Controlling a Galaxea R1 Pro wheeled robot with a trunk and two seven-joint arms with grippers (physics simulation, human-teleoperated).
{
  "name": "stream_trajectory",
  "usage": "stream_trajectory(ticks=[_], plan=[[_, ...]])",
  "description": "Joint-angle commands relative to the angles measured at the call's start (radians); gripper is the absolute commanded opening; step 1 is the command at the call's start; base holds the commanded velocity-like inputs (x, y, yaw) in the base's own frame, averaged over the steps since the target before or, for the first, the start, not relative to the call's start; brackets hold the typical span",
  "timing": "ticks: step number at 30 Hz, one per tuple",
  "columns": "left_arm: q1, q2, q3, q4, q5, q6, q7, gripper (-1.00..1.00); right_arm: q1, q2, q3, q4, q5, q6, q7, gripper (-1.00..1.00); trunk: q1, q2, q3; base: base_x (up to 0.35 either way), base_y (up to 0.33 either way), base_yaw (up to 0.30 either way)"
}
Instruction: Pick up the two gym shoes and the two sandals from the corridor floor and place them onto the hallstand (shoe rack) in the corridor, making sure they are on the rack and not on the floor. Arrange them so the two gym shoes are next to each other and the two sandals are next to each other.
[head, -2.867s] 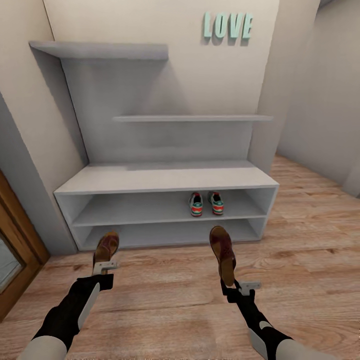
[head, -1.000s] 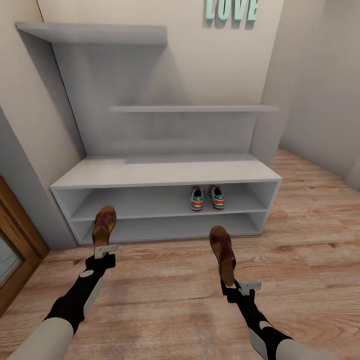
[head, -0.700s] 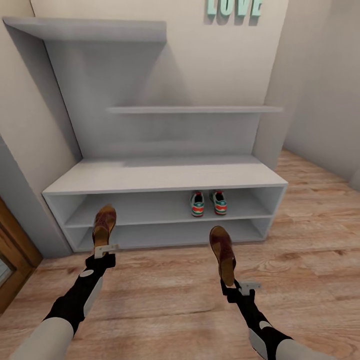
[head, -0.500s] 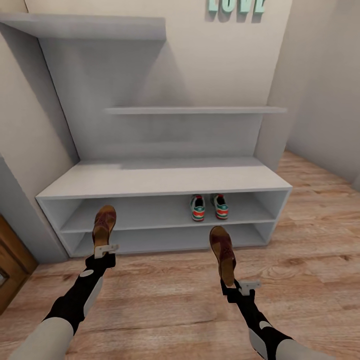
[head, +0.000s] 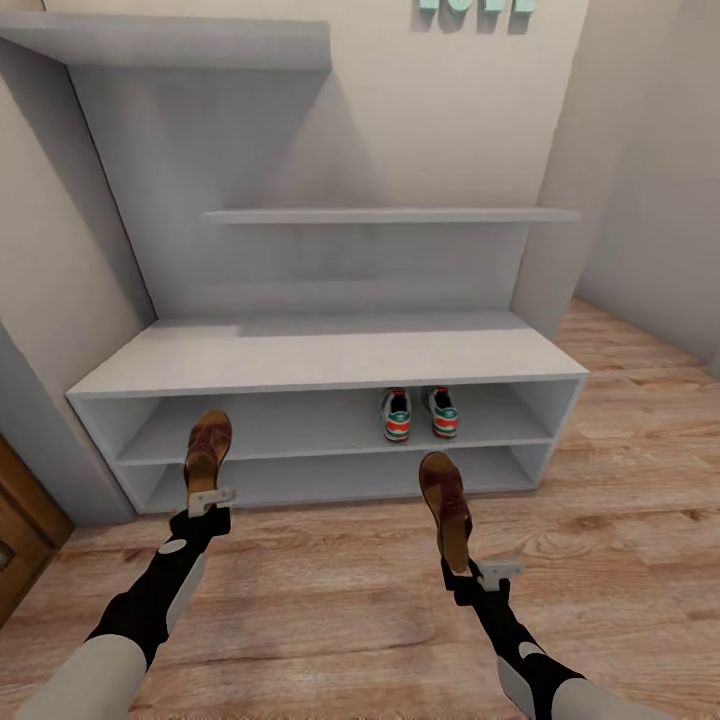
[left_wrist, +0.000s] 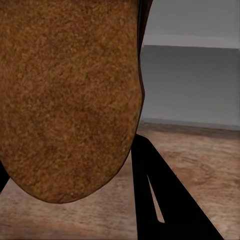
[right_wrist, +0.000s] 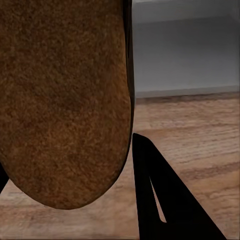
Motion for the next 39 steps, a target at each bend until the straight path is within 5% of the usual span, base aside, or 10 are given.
stream_trajectory(ticks=[1, 12, 39], plan=[[0.000, 0.000, -0.002, -0.002, 0.006, 0.006, 0.003, -1.00, -0.001, 0.000, 0.008, 0.001, -0.014, -0.002, 0.005, -1.00, 0.000, -0.001, -0.005, 0.000, 0.000, 0.000], [0.000, 0.001, -0.001, -0.005, 0.006, 0.008, 0.003, -1.00, -0.001, 0.000, 0.008, 0.001, -0.014, -0.002, 0.005, -1.00, 0.005, -0.003, -0.063, 0.000, 0.000, 0.000], [0.000, 0.003, 0.000, -0.007, 0.005, 0.010, 0.005, -1.00, -0.001, 0.000, 0.007, 0.002, -0.014, -0.002, 0.005, -1.00, 0.005, -0.003, -0.071, 0.065, 0.042, 0.000]])
